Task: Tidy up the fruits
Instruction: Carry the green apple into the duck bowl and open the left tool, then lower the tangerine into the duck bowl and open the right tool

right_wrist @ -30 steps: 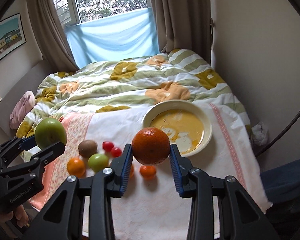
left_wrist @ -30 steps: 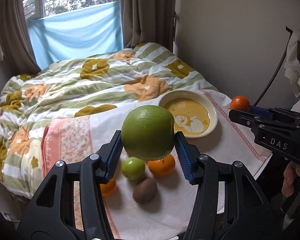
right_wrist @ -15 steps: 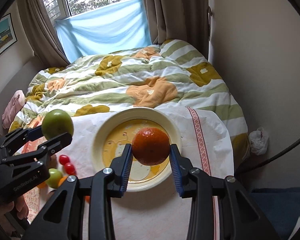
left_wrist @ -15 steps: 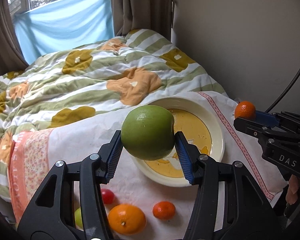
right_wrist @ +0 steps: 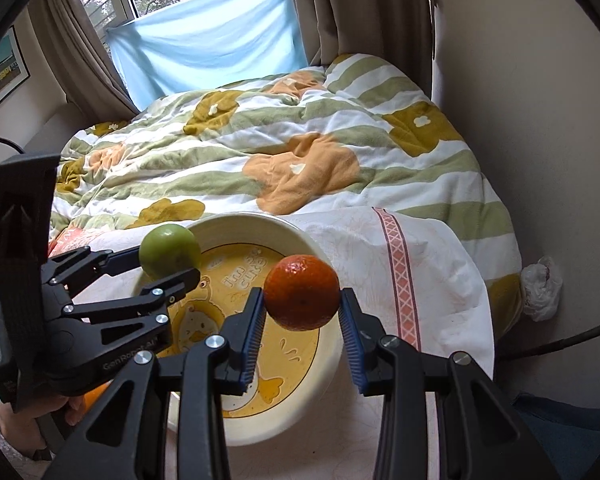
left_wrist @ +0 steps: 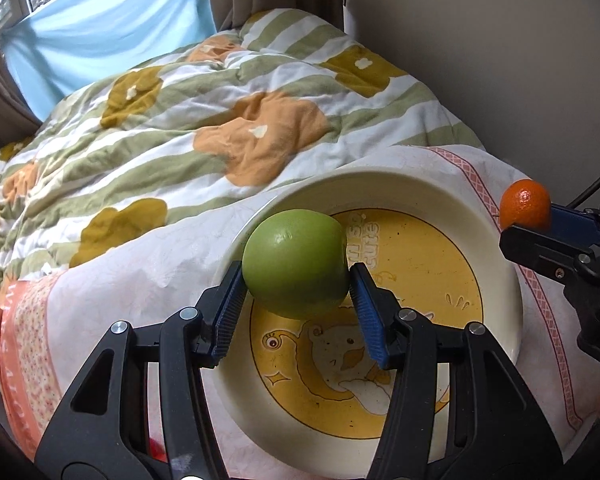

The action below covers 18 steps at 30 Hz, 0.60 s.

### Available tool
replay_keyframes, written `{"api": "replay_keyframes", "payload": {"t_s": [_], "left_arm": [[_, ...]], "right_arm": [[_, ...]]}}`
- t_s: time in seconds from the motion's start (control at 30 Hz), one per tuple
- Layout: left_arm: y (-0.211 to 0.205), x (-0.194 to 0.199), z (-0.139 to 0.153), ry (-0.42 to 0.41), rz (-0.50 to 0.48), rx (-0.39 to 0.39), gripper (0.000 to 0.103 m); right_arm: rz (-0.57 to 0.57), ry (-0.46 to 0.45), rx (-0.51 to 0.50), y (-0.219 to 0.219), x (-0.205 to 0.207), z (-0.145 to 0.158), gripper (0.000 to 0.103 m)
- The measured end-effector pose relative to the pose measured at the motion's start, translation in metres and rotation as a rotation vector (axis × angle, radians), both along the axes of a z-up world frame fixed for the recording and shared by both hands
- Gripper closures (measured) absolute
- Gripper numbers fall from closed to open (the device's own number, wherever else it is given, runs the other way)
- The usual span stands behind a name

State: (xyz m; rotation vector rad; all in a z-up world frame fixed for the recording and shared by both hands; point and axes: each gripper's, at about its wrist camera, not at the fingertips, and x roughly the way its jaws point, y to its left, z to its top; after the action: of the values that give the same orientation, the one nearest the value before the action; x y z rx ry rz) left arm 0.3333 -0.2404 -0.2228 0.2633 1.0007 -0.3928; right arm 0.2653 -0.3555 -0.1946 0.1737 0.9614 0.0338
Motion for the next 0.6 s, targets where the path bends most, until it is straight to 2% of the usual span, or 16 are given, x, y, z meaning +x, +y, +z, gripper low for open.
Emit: {"api": "replay_keyframes", "payload": {"t_s": [0.17,0.3,0.33,0.4,0.43,0.5,0.6], "left_arm": [[-0.004,0.002,-0.005,0.004,-0.023,0.02,0.051],[-0.002,0.004,0.003,0.001,-0.021,0.002,0.048],[0.0,0.003,0.007,-0.006,-0.02,0.002,0.044],[0.006,0.0,0.014,-0.022,-0.005,-0.003,0.006],[0.012,-0.003,0.019,-0.031,0.006,-0.019,0.0],[0.025,-0.007,0.027,-0.026,0.024,-0.072,0.0],[0.04,-0.01,0.033,-0.013,0.059,-0.087,0.0]], "right_arm": [[-0.007,0.018,0.011,-0.003,0.005,-0.006,0.069],[-0.012,0.022,0.017,-0.004,0.006,-0.005,0.069],[-0.011,0.02,0.017,-0.004,0.006,-0.005,0.069],[-0.008,0.018,0.016,-0.005,0.008,-0.004,0.069],[-0.005,0.017,0.015,-0.005,0.008,-0.003,0.069],[0.001,0.015,0.012,-0.005,0.01,-0.001,0.069],[0.017,0.014,0.01,-0.003,0.013,0.0,0.069]]}}
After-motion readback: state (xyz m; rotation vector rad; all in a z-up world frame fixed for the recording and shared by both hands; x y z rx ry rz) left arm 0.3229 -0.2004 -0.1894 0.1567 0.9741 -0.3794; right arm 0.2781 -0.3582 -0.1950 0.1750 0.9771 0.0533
